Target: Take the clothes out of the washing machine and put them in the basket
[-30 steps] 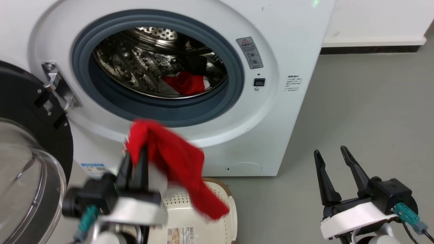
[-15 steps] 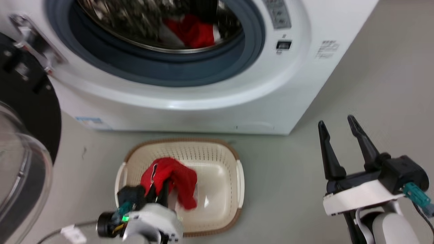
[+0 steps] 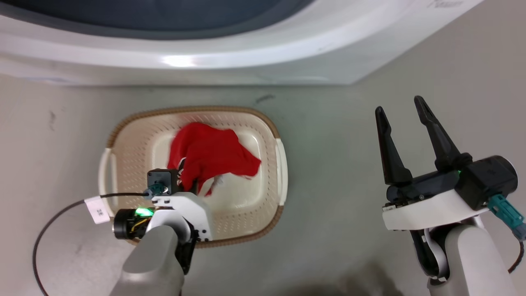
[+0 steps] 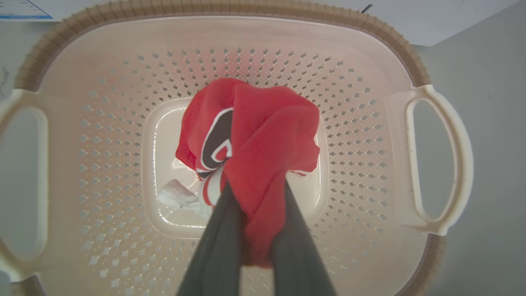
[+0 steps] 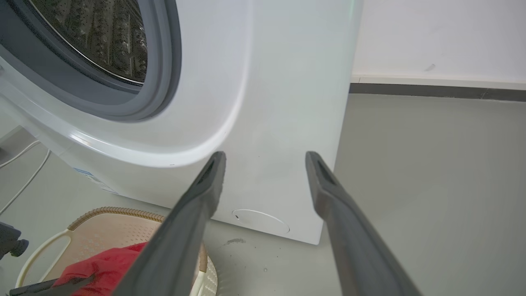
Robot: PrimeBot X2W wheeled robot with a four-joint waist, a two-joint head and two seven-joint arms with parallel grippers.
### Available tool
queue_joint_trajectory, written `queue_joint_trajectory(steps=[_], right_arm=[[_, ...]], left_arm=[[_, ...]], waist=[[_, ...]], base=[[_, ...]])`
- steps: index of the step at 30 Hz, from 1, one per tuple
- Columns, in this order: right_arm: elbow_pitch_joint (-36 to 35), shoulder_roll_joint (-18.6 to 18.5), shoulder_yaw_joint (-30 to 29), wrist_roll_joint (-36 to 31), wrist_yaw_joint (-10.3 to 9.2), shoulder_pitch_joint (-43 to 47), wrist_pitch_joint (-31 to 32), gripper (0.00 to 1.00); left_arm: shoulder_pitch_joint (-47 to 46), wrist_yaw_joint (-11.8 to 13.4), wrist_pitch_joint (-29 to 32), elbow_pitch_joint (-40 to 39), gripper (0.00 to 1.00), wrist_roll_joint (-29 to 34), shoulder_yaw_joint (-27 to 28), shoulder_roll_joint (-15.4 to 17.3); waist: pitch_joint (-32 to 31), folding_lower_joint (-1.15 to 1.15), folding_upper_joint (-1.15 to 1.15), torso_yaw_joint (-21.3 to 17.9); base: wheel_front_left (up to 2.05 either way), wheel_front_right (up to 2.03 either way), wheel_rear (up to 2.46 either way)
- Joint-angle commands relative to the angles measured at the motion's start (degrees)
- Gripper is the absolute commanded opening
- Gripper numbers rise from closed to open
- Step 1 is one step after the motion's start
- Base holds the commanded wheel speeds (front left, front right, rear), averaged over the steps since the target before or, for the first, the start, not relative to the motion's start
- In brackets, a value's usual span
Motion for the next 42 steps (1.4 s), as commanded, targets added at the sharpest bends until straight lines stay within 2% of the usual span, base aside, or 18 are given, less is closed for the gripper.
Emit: queue_joint_trajectory(steps=[1, 7, 8, 9, 10, 11, 14, 18, 29, 34, 42], right_arm=[[0.19, 0.07, 0.33, 0.33, -0.04, -1.32, -0.46, 1.0], [1.32, 0.08, 0.95, 0.89, -0.04, -2.86, -1.84, 1.0], [1.61, 0.08, 1.01, 0.96, -0.04, -2.99, -2.07, 1.0], [1.88, 0.07, 1.04, 1.02, -0.04, -3.06, -2.23, 1.0], [2.25, 0.07, 1.05, 1.06, -0.04, -3.15, -2.33, 1.0], [2.65, 0.07, 0.91, 1.02, -0.04, -3.27, -2.59, 1.0], [3.77, 0.07, 0.5, 0.53, -0.04, -3.29, -3.25, 1.0], [5.43, 0.07, -0.11, -0.05, -0.04, -1.77, -3.94, 1.0], [6.88, 0.06, -3.12, -1.51, -0.04, 4.36, -3.54, 1.0], [5.73, 0.06, -4.66, -2.39, -0.04, 6.79, -2.12, 1.0], [2.77, 0.06, -7.06, -3.74, -0.04, 9.17, 0.28, 1.0]], left_arm=[[-1.57, 0.07, -0.17, 2.27, 0.0, 0.46, 0.02, 0.82], [-4.97, 0.19, -0.19, 8.99, 0.0, -0.15, 0.79, 1.63], [-5.26, 0.15, -0.19, 10.05, 0.12, -0.37, 0.88, 1.75], [-5.72, 0.19, -0.19, 10.7, 0.42, -0.61, 1.04, 1.88], [-6.18, 0.38, -0.2, 10.9, 0.67, -0.59, 1.11, 2.05], [-6.37, 0.58, -0.19, 11.01, 1.0, -0.47, 1.1, 2.3], [-5.19, 0.51, -0.19, 10.62, 1.0, -0.79, 1.48, 2.3], [-1.62, 0.25, -0.2, 7.31, 1.0, -0.92, 2.48, 1.9], [12.96, -0.86, -0.2, -7.83, 1.0, 1.27, 5.69, 0.66], [18.24, -0.44, -0.2, -16.28, 1.0, 3.24, 7.22, 0.2], [21.15, -0.51, -0.2, -27.43, 1.0, 6.33, 7.51, -0.25]], waist=[[5.26, -0.02, 0.0, -2.66], [8.62, -0.02, 0.0, -4.19], [8.77, -0.02, 0.0, -4.32], [8.83, -0.02, 0.0, -4.42], [8.74, -0.02, 0.0, -4.47], [8.41, -0.02, 0.0, -4.48], [6.09, -0.02, 0.0, -4.18], [-0.27, -0.02, 0.0, -3.52], [-18.13, -0.02, 0.0, -1.9], [-23.1, -0.02, 0.0, -0.96], [-26.71, -0.02, 0.0, 0.85]], base=[[0.0, 0.0, 0.0], [0.0, 0.0, 0.0], [0.0, 0.0, 0.0], [0.0, 0.0, 0.0], [0.0, 0.0, 0.0], [0.0, 0.0, 0.0], [0.0, 0.0, 0.0], [0.0, 0.0, 0.0], [0.0, 0.0, 0.0], [0.0, 0.0, 0.0], [0.0, 0.0, 0.0]])
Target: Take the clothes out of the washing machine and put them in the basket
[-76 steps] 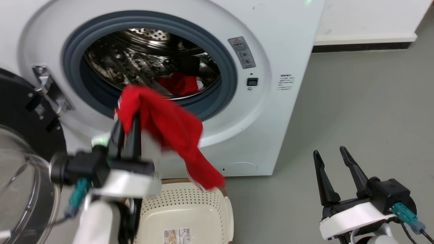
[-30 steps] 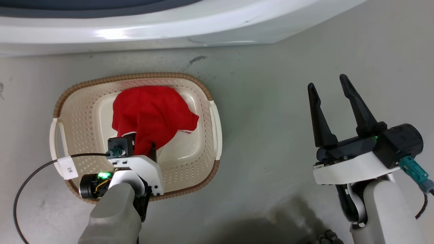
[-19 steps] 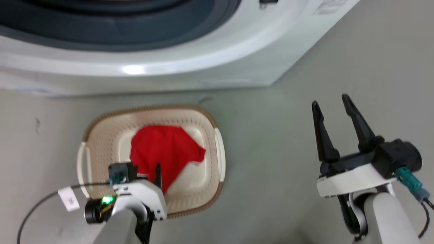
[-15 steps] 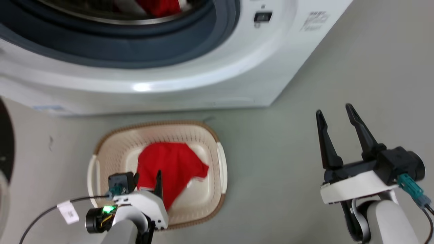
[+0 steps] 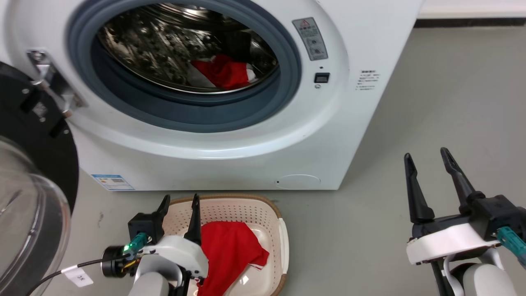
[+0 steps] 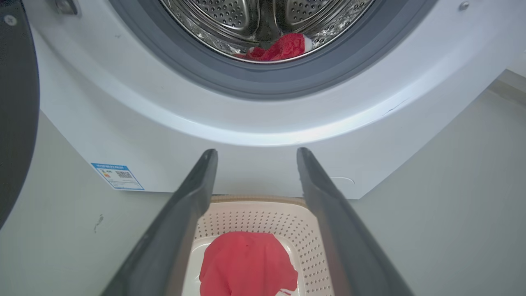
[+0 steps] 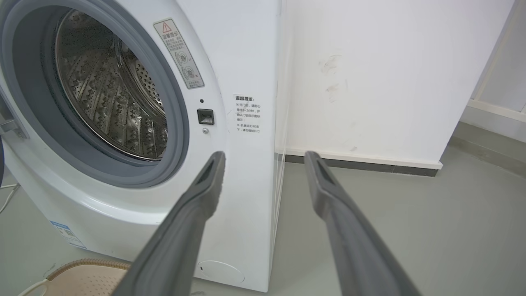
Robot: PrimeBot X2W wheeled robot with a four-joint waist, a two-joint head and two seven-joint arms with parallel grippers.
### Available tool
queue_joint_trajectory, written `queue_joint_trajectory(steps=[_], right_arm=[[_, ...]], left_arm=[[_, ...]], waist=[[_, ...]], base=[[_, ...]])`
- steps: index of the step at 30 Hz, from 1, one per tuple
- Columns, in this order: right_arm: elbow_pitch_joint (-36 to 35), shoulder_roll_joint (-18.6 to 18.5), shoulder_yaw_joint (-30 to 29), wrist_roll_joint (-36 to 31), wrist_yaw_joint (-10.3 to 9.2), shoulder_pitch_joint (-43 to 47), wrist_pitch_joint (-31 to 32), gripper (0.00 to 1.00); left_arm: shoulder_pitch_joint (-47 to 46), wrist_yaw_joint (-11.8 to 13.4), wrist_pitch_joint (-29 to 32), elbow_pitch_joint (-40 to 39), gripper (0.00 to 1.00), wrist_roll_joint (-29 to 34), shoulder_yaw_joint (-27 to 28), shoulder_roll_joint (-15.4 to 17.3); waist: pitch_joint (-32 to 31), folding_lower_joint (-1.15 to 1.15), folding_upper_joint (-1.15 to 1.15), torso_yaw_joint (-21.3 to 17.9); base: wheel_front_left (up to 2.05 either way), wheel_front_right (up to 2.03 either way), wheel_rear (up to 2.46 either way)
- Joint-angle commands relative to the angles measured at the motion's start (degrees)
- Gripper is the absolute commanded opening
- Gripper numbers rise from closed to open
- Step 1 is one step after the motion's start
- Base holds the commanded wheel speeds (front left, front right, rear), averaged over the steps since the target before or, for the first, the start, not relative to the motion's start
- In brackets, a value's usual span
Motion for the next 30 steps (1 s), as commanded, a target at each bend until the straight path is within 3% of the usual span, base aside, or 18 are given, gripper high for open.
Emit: queue_joint_trajectory(steps=[1, 7, 15, 21, 30], right_arm=[[-0.59, 0.04, -0.3, -0.12, -0.04, 0.72, 0.29, 1.0], [-2.75, 0.04, -1.77, -0.75, -0.04, 1.13, 1.56, 1.0], [-5.68, 0.04, -1.67, -0.91, -0.04, -0.79, 2.55, 1.0], [-7.31, 0.05, 0.25, 0.37, -0.04, -3.27, 2.03, 1.0], [-5.49, 0.09, 3.61, 4.46, -0.04, -7.37, -1.64, 1.0]], left_arm=[[0.22, -0.05, -0.15, -0.82, 1.0, 0.6, -0.18, -0.05], [-4.35, -0.31, -0.15, -5.13, 1.0, 1.07, -2.32, -0.15], [-17.95, -1.21, -0.15, -2.88, 1.0, 0.95, -3.94, -0.12], [-31.03, -1.54, 0.09, 5.79, 1.0, 1.18, -2.44, 1.65], [-50.91, -3.29, 7.63, 20.37, 1.0, 0.67, -1.4, 8.82]], waist=[[-0.83, 0.01, 0.0, 0.88], [-0.52, 0.01, 0.0, 1.44], [4.75, 0.01, 0.0, 0.3], [11.59, 0.01, 0.0, -3.38], [22.87, 0.01, 0.0, -11.41]], base=[[0.0, 0.0, 0.0], [0.0, 0.0, 0.0], [0.0, 0.0, 0.0], [0.0, 0.0, 0.0], [0.0, 0.0, 0.0]])
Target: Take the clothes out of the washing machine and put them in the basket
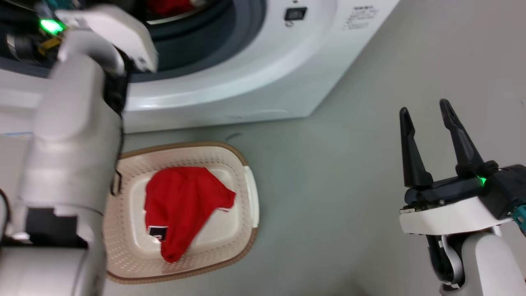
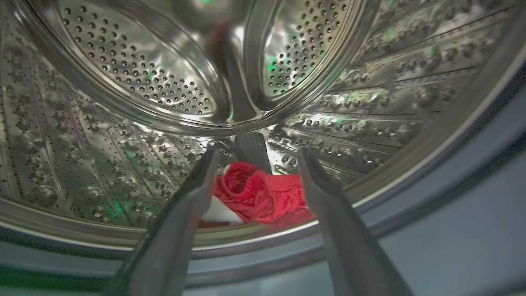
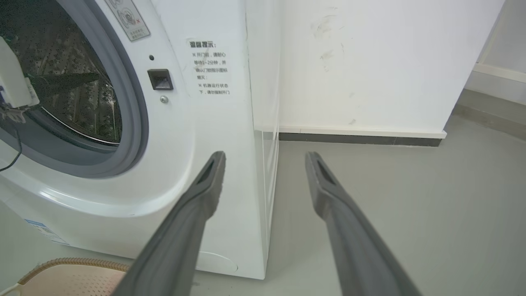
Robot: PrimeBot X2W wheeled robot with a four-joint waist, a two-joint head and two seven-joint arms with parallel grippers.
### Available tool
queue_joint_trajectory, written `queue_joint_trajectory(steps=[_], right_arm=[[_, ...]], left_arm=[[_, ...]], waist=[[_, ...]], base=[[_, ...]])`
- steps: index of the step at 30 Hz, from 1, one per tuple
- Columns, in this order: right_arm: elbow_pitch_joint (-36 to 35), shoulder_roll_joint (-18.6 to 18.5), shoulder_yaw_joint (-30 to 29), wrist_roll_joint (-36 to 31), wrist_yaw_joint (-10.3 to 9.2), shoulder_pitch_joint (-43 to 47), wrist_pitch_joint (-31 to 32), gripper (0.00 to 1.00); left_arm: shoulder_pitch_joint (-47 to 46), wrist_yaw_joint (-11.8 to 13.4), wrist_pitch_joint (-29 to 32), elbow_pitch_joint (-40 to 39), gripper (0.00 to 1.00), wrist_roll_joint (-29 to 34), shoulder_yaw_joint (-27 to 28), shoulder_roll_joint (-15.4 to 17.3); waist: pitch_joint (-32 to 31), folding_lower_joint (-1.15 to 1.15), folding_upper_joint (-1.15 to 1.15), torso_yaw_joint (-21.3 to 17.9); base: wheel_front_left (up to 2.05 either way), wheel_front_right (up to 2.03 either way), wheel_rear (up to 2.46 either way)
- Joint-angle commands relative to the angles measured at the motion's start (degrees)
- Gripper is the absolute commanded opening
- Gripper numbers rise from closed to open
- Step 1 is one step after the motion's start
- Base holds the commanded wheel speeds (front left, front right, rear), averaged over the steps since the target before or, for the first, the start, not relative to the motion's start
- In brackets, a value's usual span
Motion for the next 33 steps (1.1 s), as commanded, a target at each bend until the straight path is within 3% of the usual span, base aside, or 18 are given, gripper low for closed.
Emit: queue_joint_trajectory(steps=[1, 12, 22, 25, 27, 33], right_arm=[[0.59, 0.12, 0.5, 0.96, -0.04, -1.26, -0.78, 1.0], [6.08, 0.13, 5.51, 5.88, -0.04, -4.47, -3.93, 1.0], [6.68, 0.12, 7.26, 8.53, -0.04, -5.16, -4.14, 1.0], [6.47, 0.12, 7.29, 8.9, -0.04, -5.15, -4.16, 1.0], [6.4, 0.12, 7.37, 9.16, -0.04, -5.35, -4.16, 1.0], [6.96, 0.11, 6.92, 9.33, -0.04, -5.95, -4.16, 1.0]], left_arm=[[-2.36, -0.45, 1.53, 1.48, 1.0, -0.23, -0.03, 1.04], [-17.11, -2.25, 20.02, 12.51, 1.0, -2.34, -1.16, 7.59], [-23.24, -2.45, 37.6, 17.8, 1.0, -3.81, -2.08, 10.62], [-24.07, -2.26, 40.84, 18.06, 0.0, -3.78, -2.53, 10.73], [-24.38, -1.57, 41.09, 17.41, 0.0, -3.62, -2.79, 11.0], [-22.13, 1.09, 32.37, 12.01, 0.0, -2.86, -3.5, 11.52]], waist=[[5.95, -0.01, 0.0, -5.33], [11.46, -0.01, 0.0, -12.53], [12.85, -0.01, 0.0, -15.22], [13.15, -0.01, 0.0, -15.35], [13.21, -0.01, 0.0, -15.39], [12.15, -0.01, 0.0, -14.5]], base=[[0.0, 0.0, 0.0], [0.0, 0.0, 0.0], [0.0, 0.0, 0.0], [0.0, 0.0, 0.0], [0.0, 0.0, 0.0], [0.0, 0.0, 0.0]])
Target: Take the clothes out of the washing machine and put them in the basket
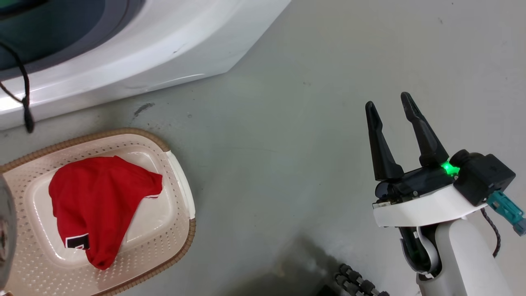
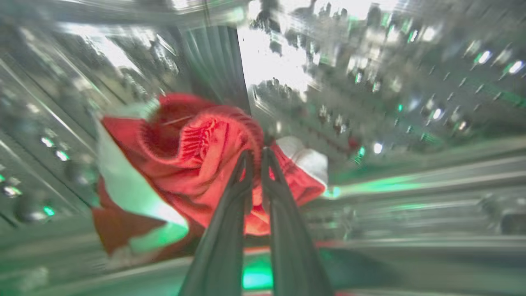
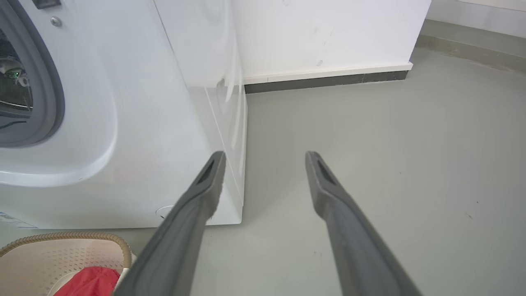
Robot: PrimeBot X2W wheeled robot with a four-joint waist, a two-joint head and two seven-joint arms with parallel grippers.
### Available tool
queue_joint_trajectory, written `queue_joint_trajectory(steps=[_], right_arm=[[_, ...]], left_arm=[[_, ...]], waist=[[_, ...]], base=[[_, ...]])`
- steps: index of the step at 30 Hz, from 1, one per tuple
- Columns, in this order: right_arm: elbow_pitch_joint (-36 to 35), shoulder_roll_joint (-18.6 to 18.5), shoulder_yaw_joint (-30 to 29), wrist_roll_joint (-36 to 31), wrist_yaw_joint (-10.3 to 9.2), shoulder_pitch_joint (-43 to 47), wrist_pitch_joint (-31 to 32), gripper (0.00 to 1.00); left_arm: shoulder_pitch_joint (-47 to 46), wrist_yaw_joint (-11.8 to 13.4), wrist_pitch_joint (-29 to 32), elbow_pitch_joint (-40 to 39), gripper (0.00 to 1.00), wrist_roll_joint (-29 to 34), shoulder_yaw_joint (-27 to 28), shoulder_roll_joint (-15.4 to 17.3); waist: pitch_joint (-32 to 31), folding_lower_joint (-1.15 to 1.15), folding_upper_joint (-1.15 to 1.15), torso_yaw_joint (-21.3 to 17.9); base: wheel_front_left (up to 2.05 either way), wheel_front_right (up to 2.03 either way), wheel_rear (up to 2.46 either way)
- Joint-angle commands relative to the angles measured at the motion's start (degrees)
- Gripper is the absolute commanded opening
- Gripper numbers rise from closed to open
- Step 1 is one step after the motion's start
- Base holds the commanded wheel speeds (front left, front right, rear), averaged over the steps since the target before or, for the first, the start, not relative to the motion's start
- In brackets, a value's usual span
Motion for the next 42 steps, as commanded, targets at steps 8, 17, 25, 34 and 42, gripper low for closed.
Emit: queue_joint_trajectory(steps=[8, 17, 25, 34, 42], right_arm=[[1.36, 0.09, -1.74, -2.33, -0.04, 0.21, -0.17, 1.0], [4.68, 0.07, -3.06, -4.88, -0.04, 4.51, -0.13, 1.0], [5.02, 0.07, -4.16, -5.93, -0.04, 8.51, 1.44, 1.0], [3.12, 0.08, -5.41, -6.08, -0.04, 12.03, 3.32, 1.0], [1.57, 0.09, -5.99, -6.05, -0.04, 13.64, 4.49, 1.0]], left_arm=[[9.14, 2.13, -19.61, -5.44, 0.0, 0.56, -0.32, -1.27], [24.28, 4.7, -37.96, -8.68, 0.0, 0.38, -0.56, -3.16], [39.22, 5.19, -38.9, -20.6, 0.0, -2.3, 3.09, -5.28], [53.86, 5.23, -38.87, -40.19, 0.0, -2.1, 6.07, -8.34], [63.21, 5.96, -38.88, -58.5, 0.0, -0.68, 5.0, -11.15]], waist=[[-6.55, -0.01, 0.0, 3.32], [-18.8, -0.01, 0.0, 7.03], [-26.87, -0.01, 0.0, 9.8], [-32.5, -0.01, 0.0, 13.94], [-34.47, -0.01, 0.0, 18.68]], base=[[0.0, 0.0, 0.0], [0.0, 0.0, 0.0], [0.0, 0.0, 0.0], [0.0, 0.0, 0.0], [0.0, 0.0, 0.0]])
